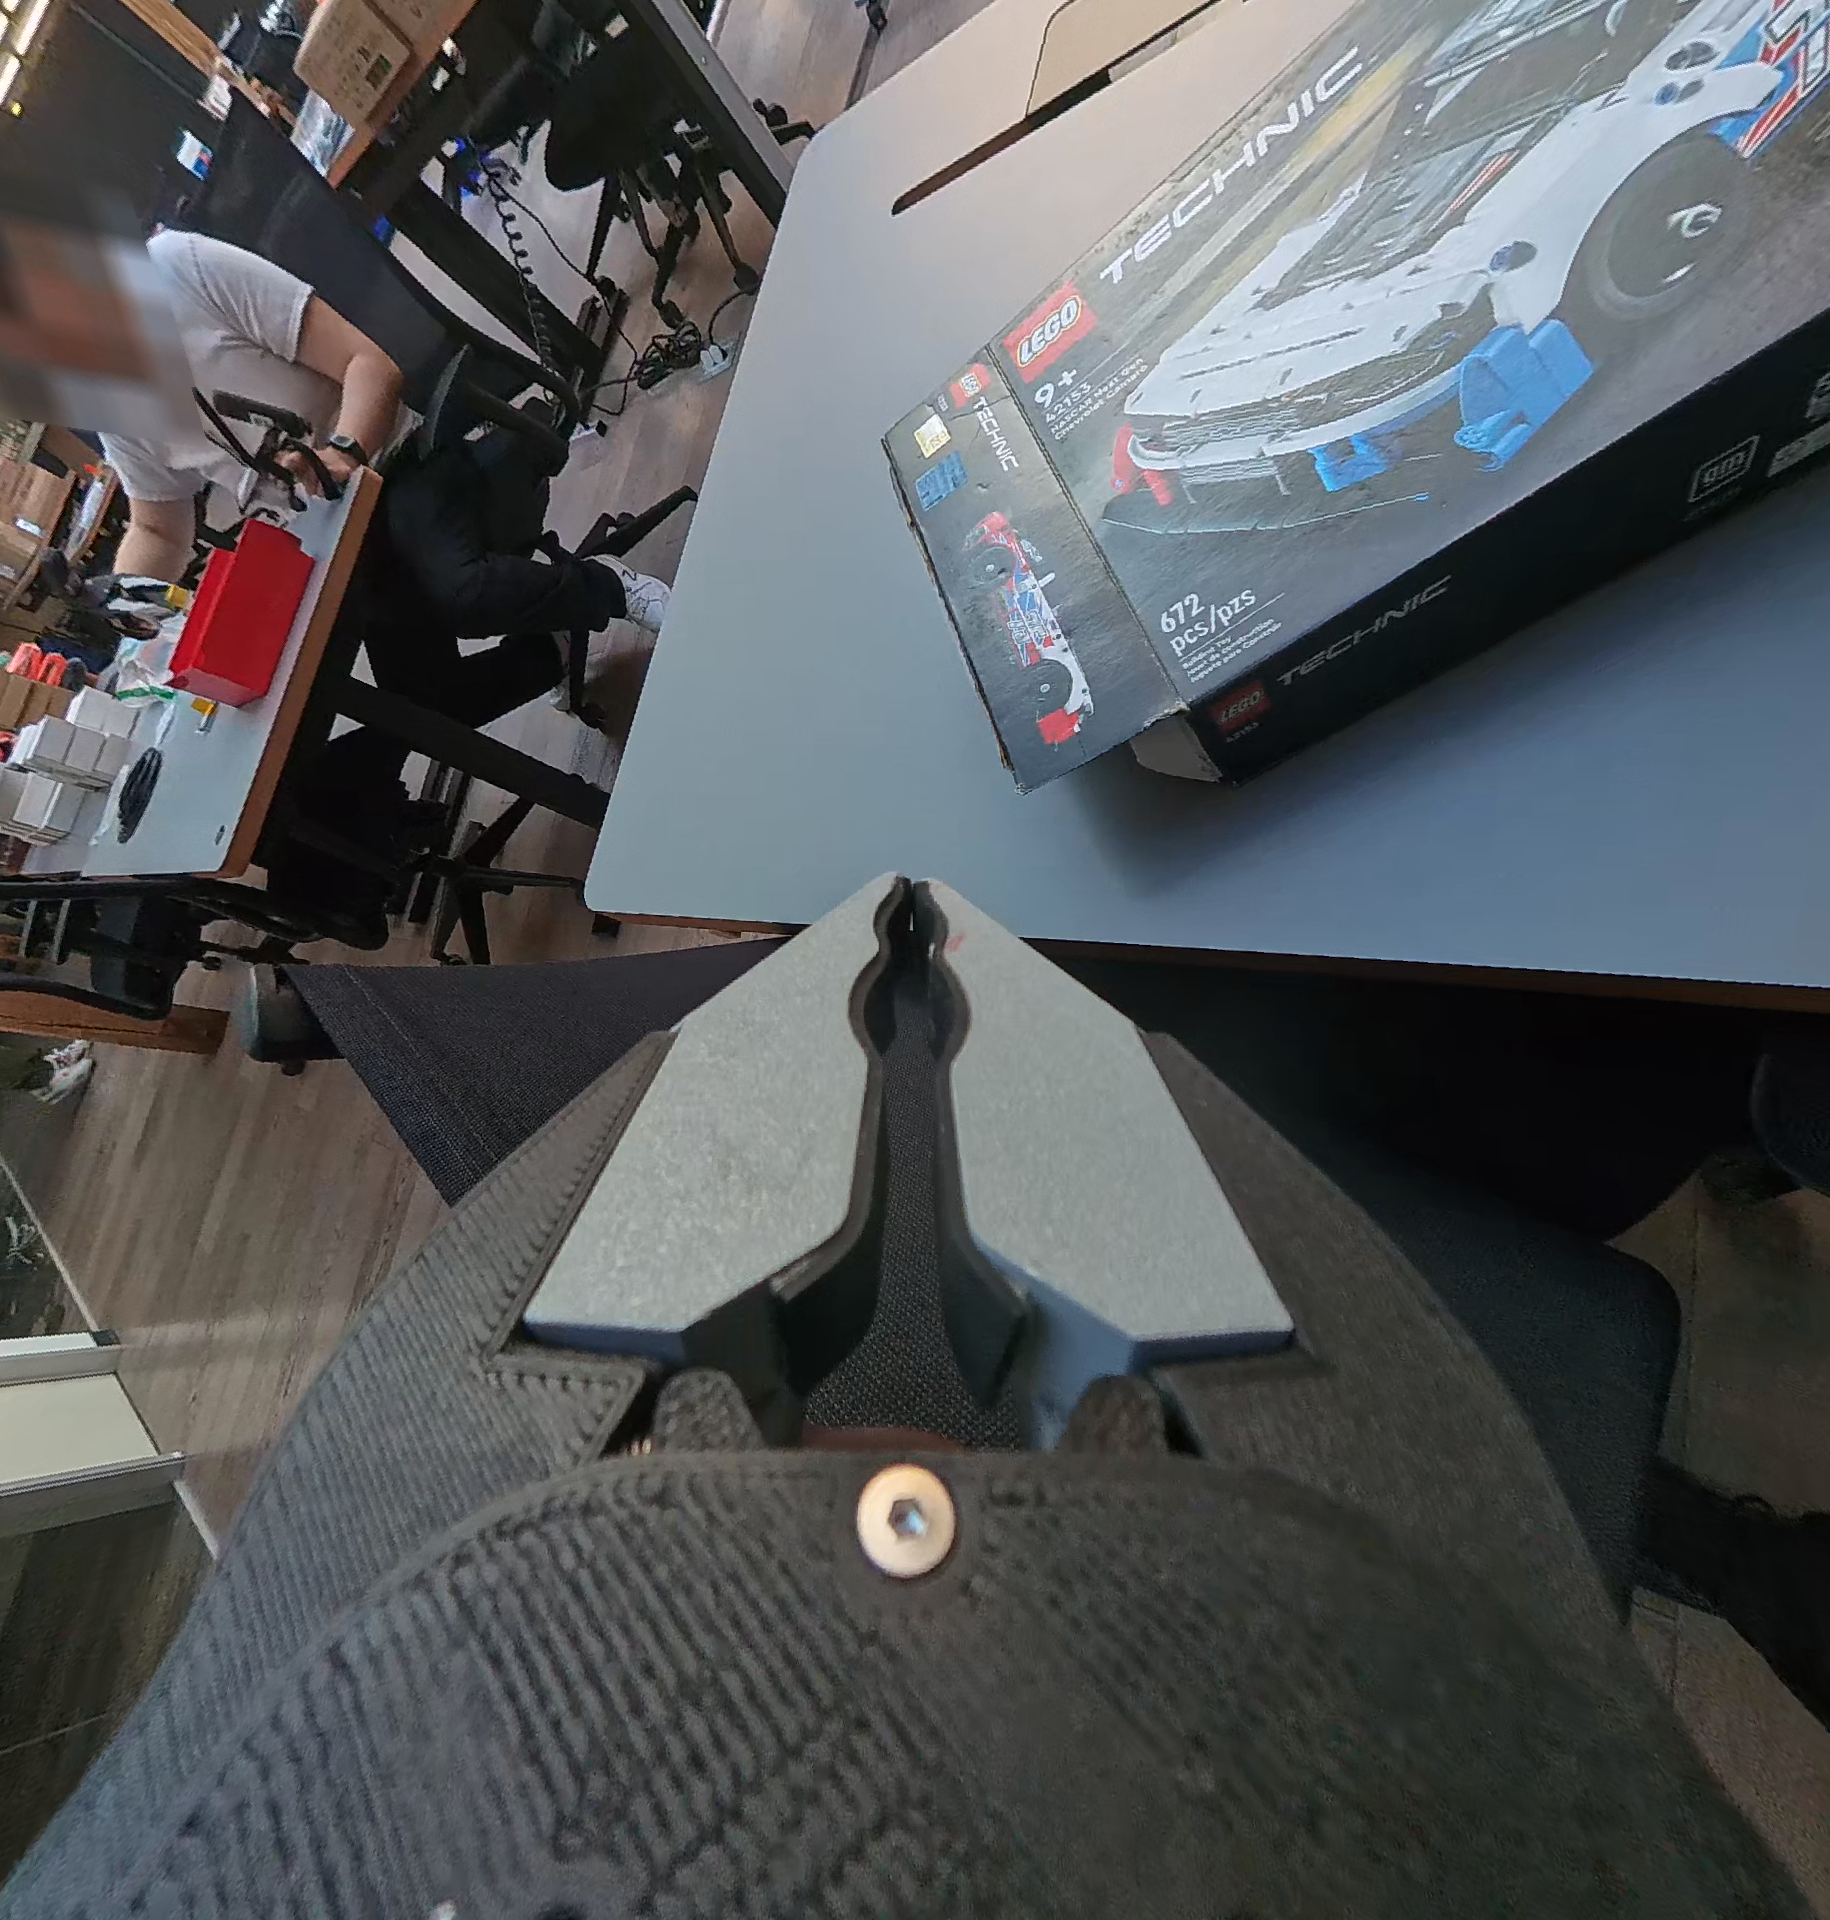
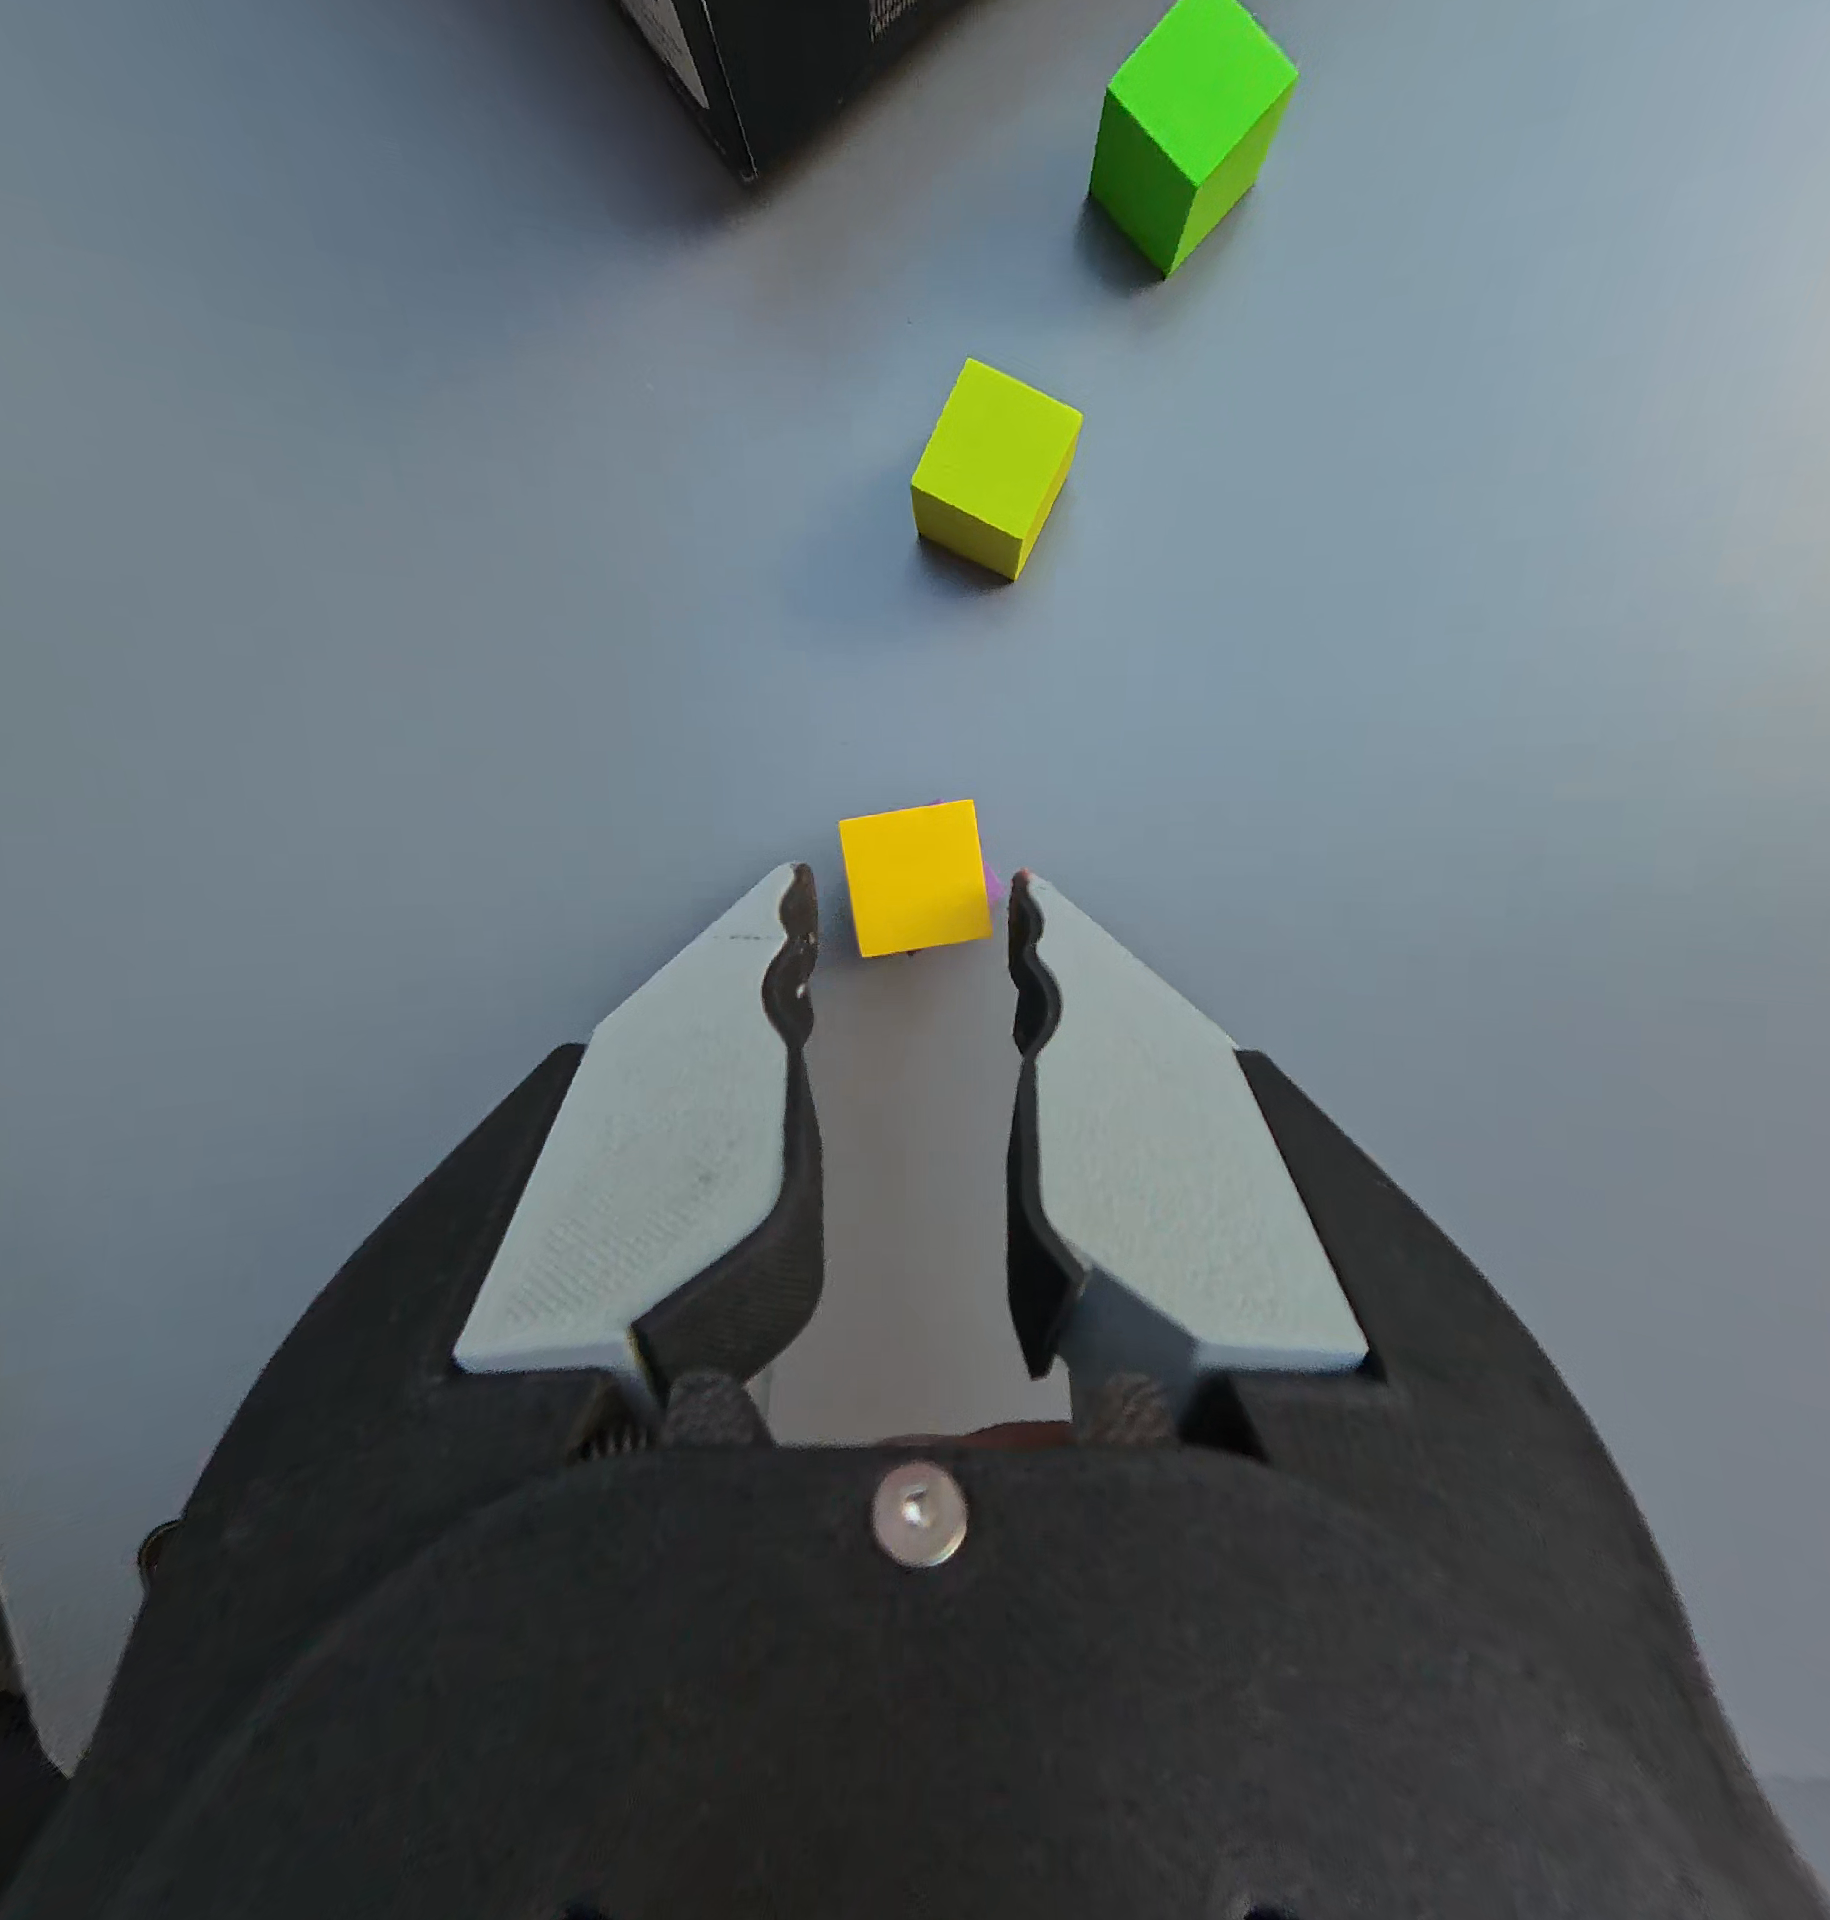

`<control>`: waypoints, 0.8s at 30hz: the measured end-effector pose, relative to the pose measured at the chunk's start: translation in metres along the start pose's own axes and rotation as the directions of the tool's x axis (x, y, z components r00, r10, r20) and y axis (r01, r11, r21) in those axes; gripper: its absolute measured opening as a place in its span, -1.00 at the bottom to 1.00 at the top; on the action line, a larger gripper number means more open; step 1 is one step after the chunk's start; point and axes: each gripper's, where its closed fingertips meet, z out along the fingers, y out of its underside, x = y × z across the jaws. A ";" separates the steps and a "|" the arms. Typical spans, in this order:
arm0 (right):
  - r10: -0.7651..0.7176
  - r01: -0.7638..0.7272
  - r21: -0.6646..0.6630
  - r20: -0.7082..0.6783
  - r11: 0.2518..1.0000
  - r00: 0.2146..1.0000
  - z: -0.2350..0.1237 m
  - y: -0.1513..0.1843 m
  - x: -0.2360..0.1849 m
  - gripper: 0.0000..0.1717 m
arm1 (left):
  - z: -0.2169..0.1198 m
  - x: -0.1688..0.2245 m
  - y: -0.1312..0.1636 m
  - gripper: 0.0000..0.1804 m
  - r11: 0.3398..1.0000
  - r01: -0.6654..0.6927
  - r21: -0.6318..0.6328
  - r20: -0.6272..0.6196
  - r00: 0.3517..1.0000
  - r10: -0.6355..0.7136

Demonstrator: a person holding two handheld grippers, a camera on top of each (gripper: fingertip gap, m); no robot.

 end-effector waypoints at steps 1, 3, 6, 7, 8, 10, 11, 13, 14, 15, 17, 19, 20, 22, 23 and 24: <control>0.011 -0.012 0.022 0.014 1.000 1.000 -0.004 -0.005 -0.002 -0.58 | 0.000 0.000 0.000 -1.00 1.000 0.002 0.000 0.000 1.000 -0.002; 0.040 -0.042 0.088 0.032 0.995 0.999 -0.014 -0.021 -0.003 -0.55 | 0.000 -0.001 0.000 -1.00 1.000 0.005 0.000 0.001 1.000 -0.005; 0.102 -0.103 0.155 0.010 0.982 0.995 -0.021 -0.050 0.006 -0.57 | 0.000 0.000 0.000 -1.00 1.000 0.003 -0.002 -0.001 1.000 -0.003; 0.121 -0.121 0.154 0.009 0.981 0.993 -0.018 -0.058 0.008 -0.57 | 0.000 0.000 0.000 -1.00 1.000 0.002 -0.003 -0.003 1.000 -0.002; 0.133 -0.131 0.137 -0.001 0.982 0.991 -0.012 -0.064 0.010 -0.57 | 0.001 0.000 0.000 -1.00 1.000 0.001 -0.004 -0.003 1.000 -0.001; 0.135 -0.133 0.074 -0.019 0.988 0.991 0.006 -0.070 0.013 -0.53 | 0.001 0.000 0.001 -1.00 1.000 0.001 -0.004 -0.003 1.000 -0.001; 0.137 -0.137 0.035 -0.019 0.990 0.990 0.016 -0.071 0.014 -0.49 | 0.001 0.000 0.001 -1.00 1.000 0.001 -0.004 -0.002 1.000 -0.001; 0.137 -0.138 -0.039 -0.021 0.990 0.990 0.036 -0.069 0.015 -0.47 | 0.000 0.000 0.001 -1.00 1.000 0.003 -0.003 0.000 1.000 -0.003; 0.133 -0.134 -0.074 -0.018 0.988 0.991 0.044 -0.067 0.014 -0.48 | 0.000 -0.001 0.001 -1.00 1.000 0.004 -0.002 0.001 1.000 -0.004; 0.127 -0.128 -0.107 -0.020 0.986 0.992 0.052 -0.065 0.014 -0.53 | 0.000 -0.001 0.001 -1.00 1.000 0.006 -0.001 0.002 1.000 -0.006; 0.105 -0.108 -0.161 -0.028 0.981 0.994 0.060 -0.058 0.014 -0.69 | 0.000 -0.002 0.000 -1.00 1.000 0.009 0.001 0.005 1.000 -0.009; 0.093 -0.097 -0.148 -0.031 0.984 0.995 0.056 -0.061 0.014 -0.70 | -0.001 -0.002 0.000 -1.00 1.000 0.013 0.004 0.006 1.000 -0.013; 0.096 -0.098 -0.128 -0.024 0.987 0.995 0.050 -0.065 0.013 -0.69 | -0.001 -0.003 0.000 -1.00 1.000 0.016 0.006 0.007 1.000 -0.016; 0.096 -0.097 -0.075 -0.011 0.992 0.995 0.030 -0.071 0.012 -0.70 | -0.001 -0.003 0.000 -1.00 1.000 0.023 0.006 0.006 1.000 -0.023; 0.088 -0.089 -0.054 -0.011 0.995 0.996 0.017 -0.072 0.012 -0.70 | -0.001 -0.003 0.000 -1.00 1.000 0.025 0.007 0.005 1.000 -0.025; 0.078 -0.078 -0.041 -0.009 0.996 0.997 0.004 -0.071 0.012 -0.70 | -0.001 -0.004 0.000 -1.00 1.000 0.026 0.007 0.004 1.000 -0.026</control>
